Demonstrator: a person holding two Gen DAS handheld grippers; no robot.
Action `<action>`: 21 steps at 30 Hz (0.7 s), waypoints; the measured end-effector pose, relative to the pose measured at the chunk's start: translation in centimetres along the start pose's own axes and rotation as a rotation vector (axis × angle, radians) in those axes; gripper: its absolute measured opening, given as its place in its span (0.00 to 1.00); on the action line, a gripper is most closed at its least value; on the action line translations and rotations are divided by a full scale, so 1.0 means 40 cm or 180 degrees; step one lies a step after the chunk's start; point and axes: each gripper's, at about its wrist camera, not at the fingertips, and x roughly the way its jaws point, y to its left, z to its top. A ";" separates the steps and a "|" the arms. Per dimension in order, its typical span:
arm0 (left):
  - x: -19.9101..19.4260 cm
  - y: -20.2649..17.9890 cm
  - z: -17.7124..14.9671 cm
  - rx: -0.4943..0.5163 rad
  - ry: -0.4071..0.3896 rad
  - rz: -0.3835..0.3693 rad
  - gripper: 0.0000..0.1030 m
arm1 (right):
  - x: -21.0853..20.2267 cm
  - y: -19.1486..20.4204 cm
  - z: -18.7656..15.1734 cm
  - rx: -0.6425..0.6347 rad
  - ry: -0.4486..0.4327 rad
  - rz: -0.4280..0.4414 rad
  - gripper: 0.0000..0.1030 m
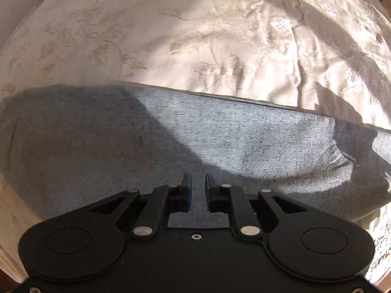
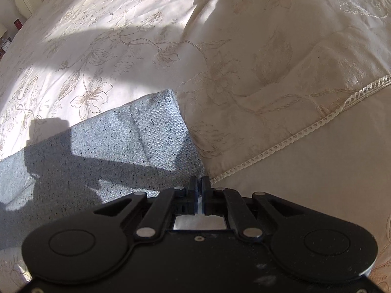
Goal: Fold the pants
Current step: 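Open both tools and release the folded trousers onto the bed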
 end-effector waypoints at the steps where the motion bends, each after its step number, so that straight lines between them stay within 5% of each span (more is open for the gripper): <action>1: -0.015 0.031 -0.008 -0.0076 -0.0001 0.0026 0.21 | 0.010 0.007 0.001 0.0014 -0.0011 0.0002 0.04; 9: -0.074 0.204 -0.127 -0.0257 0.0066 0.0435 0.21 | -0.088 0.019 -0.016 0.0150 -0.0379 -0.0016 0.15; 14: -0.057 0.210 -0.202 0.0185 0.0124 0.0393 0.21 | -0.154 0.083 -0.058 0.0195 -0.0480 0.0129 0.17; 21: -0.029 0.198 -0.297 0.0762 0.0030 0.0398 0.22 | -0.194 0.270 -0.173 0.0156 -0.0260 0.0467 0.17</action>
